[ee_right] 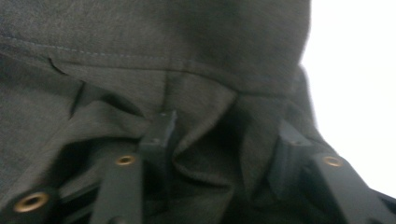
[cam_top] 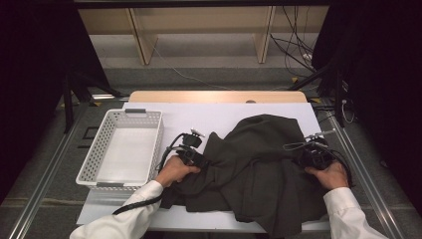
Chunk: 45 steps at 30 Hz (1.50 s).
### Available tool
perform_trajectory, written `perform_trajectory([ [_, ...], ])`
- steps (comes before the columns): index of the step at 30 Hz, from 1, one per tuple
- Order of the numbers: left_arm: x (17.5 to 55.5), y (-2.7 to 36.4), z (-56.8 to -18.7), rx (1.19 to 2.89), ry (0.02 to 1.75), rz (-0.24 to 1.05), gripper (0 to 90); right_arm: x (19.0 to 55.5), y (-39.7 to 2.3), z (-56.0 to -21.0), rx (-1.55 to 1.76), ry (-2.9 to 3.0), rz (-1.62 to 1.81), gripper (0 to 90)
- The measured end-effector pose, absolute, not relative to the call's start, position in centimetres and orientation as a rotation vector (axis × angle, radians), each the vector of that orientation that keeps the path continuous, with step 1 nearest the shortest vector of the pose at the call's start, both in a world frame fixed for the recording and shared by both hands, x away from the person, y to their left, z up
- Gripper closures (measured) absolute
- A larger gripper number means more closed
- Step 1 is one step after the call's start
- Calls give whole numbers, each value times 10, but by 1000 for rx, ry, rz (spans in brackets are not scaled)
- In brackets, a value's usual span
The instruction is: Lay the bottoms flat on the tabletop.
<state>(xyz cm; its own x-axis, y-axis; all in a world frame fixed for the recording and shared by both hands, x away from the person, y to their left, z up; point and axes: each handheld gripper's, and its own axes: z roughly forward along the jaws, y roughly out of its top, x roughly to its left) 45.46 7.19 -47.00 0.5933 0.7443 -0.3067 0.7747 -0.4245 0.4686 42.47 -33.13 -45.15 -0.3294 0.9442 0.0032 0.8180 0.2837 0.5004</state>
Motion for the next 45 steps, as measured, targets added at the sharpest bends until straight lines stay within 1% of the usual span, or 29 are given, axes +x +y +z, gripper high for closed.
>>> perform_trajectory([
  [3,450,76,-468,2231,1178,-85,700,424,-328,-459,1607,2324,623,702],
  [5,444,78,-466,2229,1167,-61,746,420,-326,-457,1600,2347,628,817],
  [6,438,79,-465,2233,1148,-31,756,418,-325,-456,1602,2357,626,837],
  [8,427,83,-461,2238,1118,13,763,410,-321,-453,1575,2383,605,855],
  [13,397,91,-453,2216,1087,112,767,381,-312,-448,1532,2468,597,858],
  [18,375,93,-453,2265,1037,113,767,355,-311,-445,1487,2505,602,859],
  [21,372,95,-452,2254,1035,120,765,346,-313,-443,1489,2497,611,853],
  [22,373,96,-451,2245,1040,122,760,346,-315,-443,1491,2479,620,835],
  [23,374,96,-452,2229,1052,127,754,348,-316,-442,1505,2452,630,787],
  [24,375,96,-452,2231,1054,132,752,350,-319,-441,1507,2431,647,705],
  [25,376,97,-453,2227,1056,130,750,352,-321,-439,1512,2416,667,601],
  [26,376,97,-453,2225,1059,125,747,355,-324,-437,1510,2380,680,526],
  [29,379,96,-451,2220,1066,118,716,363,-336,-423,1506,2307,757,424],
  [32,382,97,-447,2205,1077,120,671,375,-344,-411,1535,2249,776,384],
  [35,389,96,-439,2193,1091,170,594,387,-345,-403,1538,2228,798,366],
  [37,395,94,-435,2186,1105,174,532,396,-344,-398,1540,2219,812,363],
  [42,421,92,-426,2121,1203,180,427,413,-336,-388,1553,2222,834,348],
  [45,438,81,-432,2145,1251,168,382,423,-329,-393,1555,2197,794,352],
])
